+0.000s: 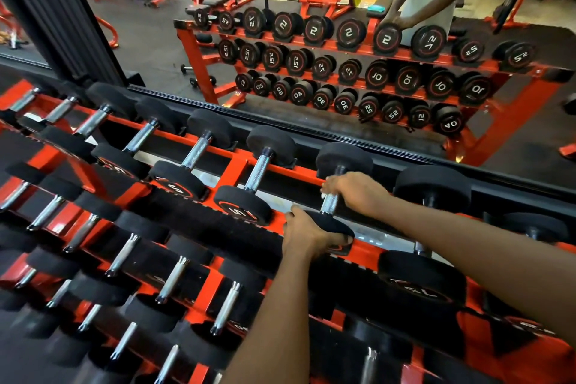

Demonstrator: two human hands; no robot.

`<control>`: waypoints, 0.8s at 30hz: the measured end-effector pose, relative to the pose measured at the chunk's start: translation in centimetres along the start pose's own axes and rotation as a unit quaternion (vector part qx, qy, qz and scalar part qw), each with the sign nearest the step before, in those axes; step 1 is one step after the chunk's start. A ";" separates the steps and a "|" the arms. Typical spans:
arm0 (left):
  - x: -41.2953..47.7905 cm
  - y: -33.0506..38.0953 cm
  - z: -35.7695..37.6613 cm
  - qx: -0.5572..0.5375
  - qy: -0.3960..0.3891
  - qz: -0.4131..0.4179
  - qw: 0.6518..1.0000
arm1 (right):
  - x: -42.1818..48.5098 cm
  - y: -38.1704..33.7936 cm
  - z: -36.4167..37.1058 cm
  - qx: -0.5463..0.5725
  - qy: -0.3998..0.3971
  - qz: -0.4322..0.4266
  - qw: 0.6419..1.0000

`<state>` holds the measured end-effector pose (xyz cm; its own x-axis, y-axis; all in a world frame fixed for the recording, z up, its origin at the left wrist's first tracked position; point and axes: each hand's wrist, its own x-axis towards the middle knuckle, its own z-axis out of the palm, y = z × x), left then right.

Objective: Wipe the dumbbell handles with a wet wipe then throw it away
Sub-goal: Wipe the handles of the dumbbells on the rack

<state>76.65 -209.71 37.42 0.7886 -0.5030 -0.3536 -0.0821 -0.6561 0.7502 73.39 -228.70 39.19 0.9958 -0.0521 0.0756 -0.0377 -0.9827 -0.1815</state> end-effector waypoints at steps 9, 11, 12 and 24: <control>-0.1 0.0 0.0 -0.003 -0.001 0.005 1.000 | 1.9 -1.2 -0.8 -0.030 -0.092 -0.002 0.995; -0.1 0.0 0.0 -0.001 -0.002 0.003 1.000 | 2.2 -0.9 -0.6 -0.044 -0.058 0.059 0.996; 0.0 0.0 0.0 -0.002 -0.003 -0.001 1.000 | 2.3 -1.3 -0.3 -0.056 -0.078 0.044 0.994; 0.2 -0.2 0.1 0.000 -0.004 -0.006 1.000 | -0.8 0.3 3.0 -0.100 -0.013 -0.035 0.994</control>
<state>76.79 -209.73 37.17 0.7850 -0.4990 -0.3672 -0.0719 -0.6620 0.7460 72.85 -228.42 36.17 0.9983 0.0202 0.0547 0.0191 -0.9996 0.0218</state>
